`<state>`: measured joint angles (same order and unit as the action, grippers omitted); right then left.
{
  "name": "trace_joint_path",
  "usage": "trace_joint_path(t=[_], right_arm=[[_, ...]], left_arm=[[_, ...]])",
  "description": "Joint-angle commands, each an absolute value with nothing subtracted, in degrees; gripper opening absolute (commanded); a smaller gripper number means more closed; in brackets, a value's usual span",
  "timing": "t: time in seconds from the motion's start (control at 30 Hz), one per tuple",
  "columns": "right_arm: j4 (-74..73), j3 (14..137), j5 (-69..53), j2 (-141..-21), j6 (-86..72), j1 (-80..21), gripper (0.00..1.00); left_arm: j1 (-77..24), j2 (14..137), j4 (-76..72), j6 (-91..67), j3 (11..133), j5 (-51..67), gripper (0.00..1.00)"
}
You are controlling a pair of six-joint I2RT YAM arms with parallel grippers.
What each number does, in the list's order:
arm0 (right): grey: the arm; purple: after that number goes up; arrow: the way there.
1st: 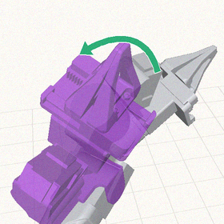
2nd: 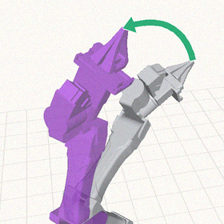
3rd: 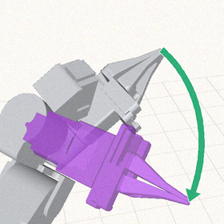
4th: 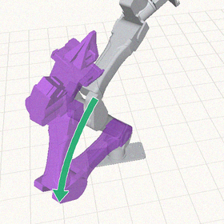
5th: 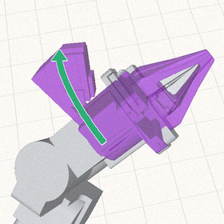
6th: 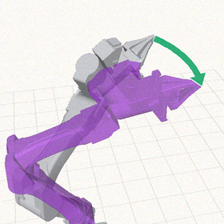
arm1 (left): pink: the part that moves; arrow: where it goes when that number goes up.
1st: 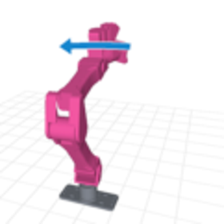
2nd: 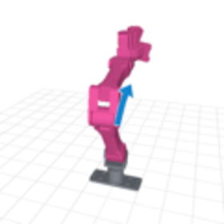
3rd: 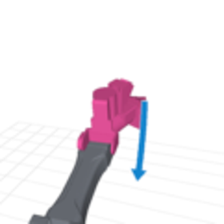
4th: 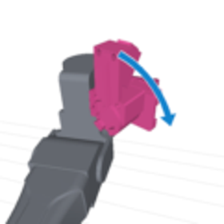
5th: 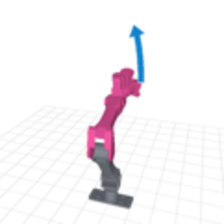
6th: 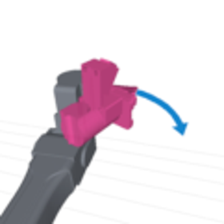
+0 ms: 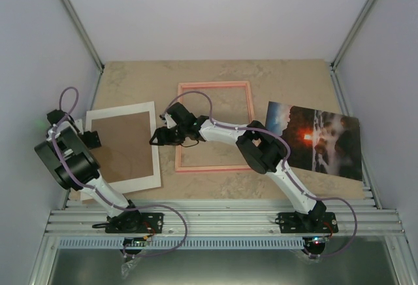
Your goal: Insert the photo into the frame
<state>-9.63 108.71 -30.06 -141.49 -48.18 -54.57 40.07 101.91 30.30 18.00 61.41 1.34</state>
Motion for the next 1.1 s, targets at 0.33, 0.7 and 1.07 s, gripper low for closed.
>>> trace_joint_path(t=[0.33, 0.7, 1.07], right_arm=[[-12.2, 107.2, -30.0, -146.5, -49.4, -54.6, 0.62], [-10.2, 107.3, -31.9, -147.5, -50.8, -54.5, 0.56], [-11.5, 107.0, -30.4, -146.0, -51.3, -53.6, 0.53]], left_arm=[[40.3, 103.7, 33.7, 18.9, 59.9, 10.6, 0.99], [38.8, 97.0, 34.1, 19.4, 56.5, 14.9, 0.87], [36.5, 98.8, 32.0, 19.6, 52.1, 16.3, 0.78]])
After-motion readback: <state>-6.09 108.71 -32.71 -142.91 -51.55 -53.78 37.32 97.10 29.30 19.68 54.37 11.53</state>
